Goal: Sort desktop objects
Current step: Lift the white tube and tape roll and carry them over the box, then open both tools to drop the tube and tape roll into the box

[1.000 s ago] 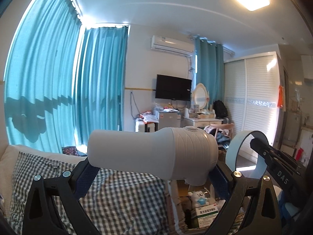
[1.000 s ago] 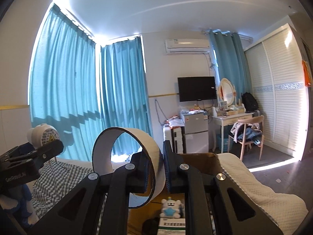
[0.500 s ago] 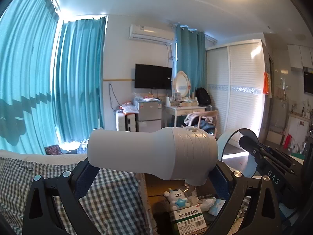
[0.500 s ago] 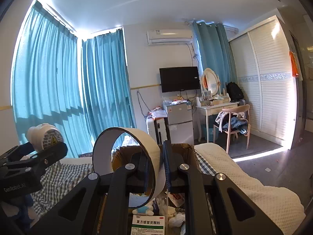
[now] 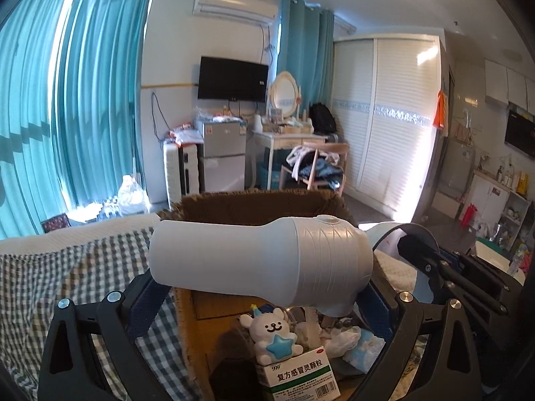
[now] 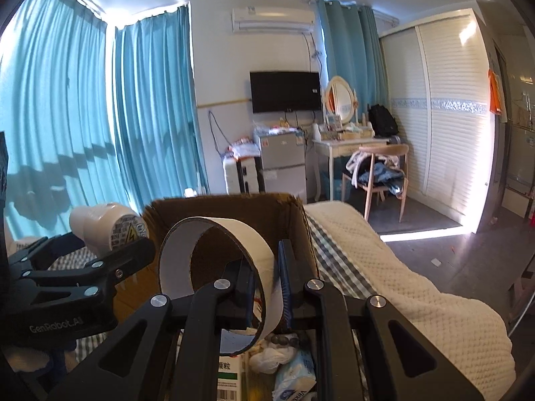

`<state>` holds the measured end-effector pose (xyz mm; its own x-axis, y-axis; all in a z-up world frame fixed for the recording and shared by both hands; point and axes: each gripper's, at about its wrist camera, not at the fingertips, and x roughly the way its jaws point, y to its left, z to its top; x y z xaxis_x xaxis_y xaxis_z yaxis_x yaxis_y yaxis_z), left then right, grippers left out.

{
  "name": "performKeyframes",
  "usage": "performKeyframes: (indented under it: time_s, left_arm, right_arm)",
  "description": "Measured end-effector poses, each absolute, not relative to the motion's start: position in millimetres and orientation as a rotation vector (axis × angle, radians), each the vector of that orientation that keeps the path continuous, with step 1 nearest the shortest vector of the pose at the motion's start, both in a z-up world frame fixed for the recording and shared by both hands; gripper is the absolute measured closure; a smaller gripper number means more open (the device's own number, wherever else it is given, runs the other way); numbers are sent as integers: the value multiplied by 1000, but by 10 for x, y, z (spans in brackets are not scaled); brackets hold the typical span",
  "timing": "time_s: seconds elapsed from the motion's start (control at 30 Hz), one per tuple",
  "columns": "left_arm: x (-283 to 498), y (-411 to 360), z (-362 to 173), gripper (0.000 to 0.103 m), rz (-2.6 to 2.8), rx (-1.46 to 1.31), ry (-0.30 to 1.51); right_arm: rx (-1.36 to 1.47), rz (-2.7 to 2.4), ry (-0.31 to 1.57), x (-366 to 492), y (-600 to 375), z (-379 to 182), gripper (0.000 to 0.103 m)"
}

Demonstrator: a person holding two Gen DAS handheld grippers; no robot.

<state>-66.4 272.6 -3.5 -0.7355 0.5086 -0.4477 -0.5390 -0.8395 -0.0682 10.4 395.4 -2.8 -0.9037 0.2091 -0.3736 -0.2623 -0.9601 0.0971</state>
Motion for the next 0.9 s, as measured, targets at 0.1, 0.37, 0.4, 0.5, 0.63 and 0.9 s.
performKeyframes:
  time_s: [0.1, 0.37, 0.4, 0.5, 0.63, 0.9]
  left_arm:
    - [-822, 2812, -155, 2, 2475, -686, 93]
    - [-1049, 2764, -302, 1, 2484, -838, 34]
    - [-1044, 2743, -299, 1, 2480, -839, 24]
    - [-1013, 2677, -238, 0, 2490, -833, -2]
    - [-978, 2645, -144, 0, 2487, -839, 0]
    - [-1086, 2804, -128, 0, 2408, -1095, 91]
  right_arm:
    - [-605, 2838, 212, -15, 3995, -144, 86]
    - [-725, 2826, 198, -168, 4034, -362, 36]
    - [-726, 2824, 193, -157, 4037, -369, 34]
    - [-717, 2819, 199, -130, 4051, -350, 24]
    - [-728, 2817, 188, -123, 4010, -310, 21]
    - [-894, 2741, 50, -180, 3868, -349, 14]
